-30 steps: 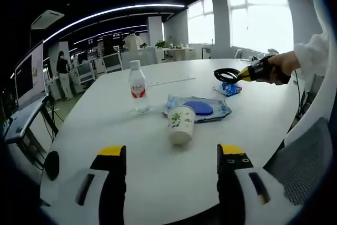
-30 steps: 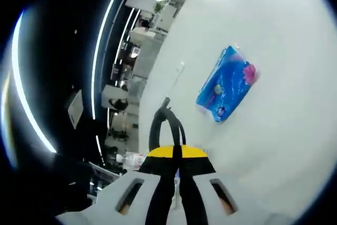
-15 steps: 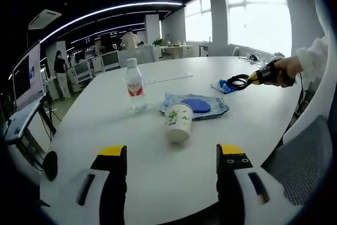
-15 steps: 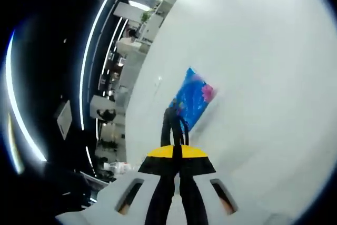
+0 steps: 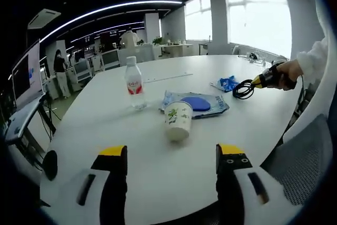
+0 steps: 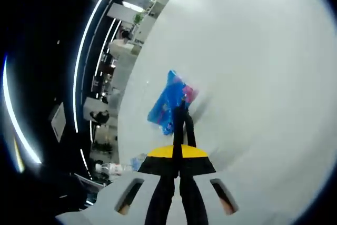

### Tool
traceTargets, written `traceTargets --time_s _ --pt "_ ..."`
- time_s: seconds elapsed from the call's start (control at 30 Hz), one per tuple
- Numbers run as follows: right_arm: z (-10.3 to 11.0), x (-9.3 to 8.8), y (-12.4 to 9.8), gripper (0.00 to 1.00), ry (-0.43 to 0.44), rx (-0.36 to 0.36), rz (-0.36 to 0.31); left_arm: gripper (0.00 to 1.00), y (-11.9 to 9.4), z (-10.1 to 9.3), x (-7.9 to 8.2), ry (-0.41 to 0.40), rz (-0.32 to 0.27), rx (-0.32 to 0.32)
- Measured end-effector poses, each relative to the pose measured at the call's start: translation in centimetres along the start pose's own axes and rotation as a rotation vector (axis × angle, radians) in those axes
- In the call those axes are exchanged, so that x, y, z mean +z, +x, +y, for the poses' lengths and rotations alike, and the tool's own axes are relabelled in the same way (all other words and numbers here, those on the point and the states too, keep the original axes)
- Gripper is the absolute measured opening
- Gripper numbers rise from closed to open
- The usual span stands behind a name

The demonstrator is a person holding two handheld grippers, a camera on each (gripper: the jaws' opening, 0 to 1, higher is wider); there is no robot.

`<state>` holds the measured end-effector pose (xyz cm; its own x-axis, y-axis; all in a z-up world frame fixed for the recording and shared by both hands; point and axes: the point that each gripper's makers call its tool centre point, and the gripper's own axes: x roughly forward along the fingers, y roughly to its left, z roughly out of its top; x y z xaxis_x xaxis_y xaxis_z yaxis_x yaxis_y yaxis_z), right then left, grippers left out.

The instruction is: Arrange the tabletop items into an orderly group along one side of the table until the central work area is clear of visible clutter.

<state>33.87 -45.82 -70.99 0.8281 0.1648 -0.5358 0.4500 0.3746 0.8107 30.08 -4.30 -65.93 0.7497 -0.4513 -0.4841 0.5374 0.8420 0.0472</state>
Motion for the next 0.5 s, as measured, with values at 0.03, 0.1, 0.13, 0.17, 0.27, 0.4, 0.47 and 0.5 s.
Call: traceTargets --time_s 0.03,0.1,0.13,0.17,0.27,0.4,0.47,0.5 --pt "-0.1 -0.2 -0.2 0.0 0.0 -0.004 0.001 0.69 0.0 0.0 0.0 0.003 -0.001 0.0" --pt "-0.3 -0.1 -0.2 0.0 -0.004 -0.009 0.004 0.69 -0.1 0.0 0.1 0.005 -0.007 0.004" --pt "-0.4 -0.1 -0.2 0.0 -0.01 -0.015 0.004 0.69 -0.1 0.1 0.1 0.005 -0.007 0.006" --pt "-0.6 -0.1 -0.3 0.0 -0.026 -0.023 0.006 0.69 -0.1 0.1 0.1 0.002 -0.007 0.009" --pt "-1.1 -0.2 -0.4 0.0 -0.071 -0.048 0.018 0.69 -0.1 0.2 0.2 0.0 -0.009 0.012" --pt "-2.3 -0.1 -0.2 0.0 -0.157 -0.106 0.043 0.68 -0.1 0.1 0.1 0.006 -0.007 0.01" --pt "-2.8 -0.4 -0.4 0.0 -0.195 -0.138 0.046 0.68 -0.1 0.1 0.1 0.008 -0.006 0.011" --pt "-2.8 -0.6 -0.4 0.0 -0.202 -0.142 0.045 0.68 -0.1 0.2 0.1 0.008 -0.006 0.012"
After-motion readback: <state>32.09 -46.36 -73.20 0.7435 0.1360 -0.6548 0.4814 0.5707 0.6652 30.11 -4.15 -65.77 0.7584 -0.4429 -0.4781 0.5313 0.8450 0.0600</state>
